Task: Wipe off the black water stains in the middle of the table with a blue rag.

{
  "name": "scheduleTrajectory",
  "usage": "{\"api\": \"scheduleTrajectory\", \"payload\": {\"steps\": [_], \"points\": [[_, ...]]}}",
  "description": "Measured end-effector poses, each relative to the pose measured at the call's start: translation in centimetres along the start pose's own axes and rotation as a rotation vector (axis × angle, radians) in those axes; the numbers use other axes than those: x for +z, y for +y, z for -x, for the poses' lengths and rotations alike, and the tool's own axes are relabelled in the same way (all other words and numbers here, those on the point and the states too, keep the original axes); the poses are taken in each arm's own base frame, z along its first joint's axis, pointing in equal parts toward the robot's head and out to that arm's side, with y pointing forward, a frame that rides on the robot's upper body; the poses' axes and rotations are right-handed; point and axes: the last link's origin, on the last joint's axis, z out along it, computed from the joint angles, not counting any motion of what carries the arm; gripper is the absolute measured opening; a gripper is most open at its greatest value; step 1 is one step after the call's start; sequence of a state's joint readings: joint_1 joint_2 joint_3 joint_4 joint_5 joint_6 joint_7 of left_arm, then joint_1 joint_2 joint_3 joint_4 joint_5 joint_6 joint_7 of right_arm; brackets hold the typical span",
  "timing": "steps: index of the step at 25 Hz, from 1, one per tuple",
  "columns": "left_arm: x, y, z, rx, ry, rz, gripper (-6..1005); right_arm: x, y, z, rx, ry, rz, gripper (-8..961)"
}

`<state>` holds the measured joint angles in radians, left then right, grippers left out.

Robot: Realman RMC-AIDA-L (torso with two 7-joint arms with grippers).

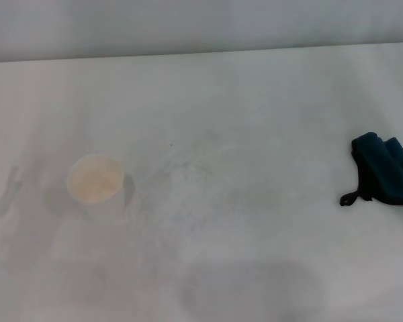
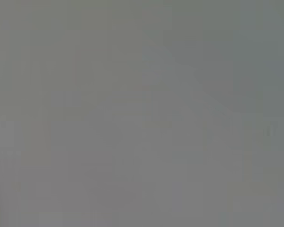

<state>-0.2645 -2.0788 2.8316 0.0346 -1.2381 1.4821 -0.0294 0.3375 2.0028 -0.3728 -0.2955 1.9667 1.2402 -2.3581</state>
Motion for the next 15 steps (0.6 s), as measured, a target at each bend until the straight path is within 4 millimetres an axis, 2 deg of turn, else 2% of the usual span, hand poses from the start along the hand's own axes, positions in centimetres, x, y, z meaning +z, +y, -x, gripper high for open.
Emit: {"api": "scheduleTrajectory", "payload": {"steps": [4, 10, 15], "points": [[0.0, -0.1, 0.3, -0.009, -0.020, -0.018, 893, -1.4, 0.8, -1.3, -0.067, -0.052, -0.068, 379], [-0.3, -0.4, 0.6, -0.052, -0.040, -0.098, 893, -2.7, 1.4, -3.6, -0.092, 0.019, -0.128, 379], [-0.7, -0.3, 1.0, -0.107, -0.064, -0.162, 893, -3.2, 1.3, -4.4, -0.086, 0.057, -0.156, 379]]}}
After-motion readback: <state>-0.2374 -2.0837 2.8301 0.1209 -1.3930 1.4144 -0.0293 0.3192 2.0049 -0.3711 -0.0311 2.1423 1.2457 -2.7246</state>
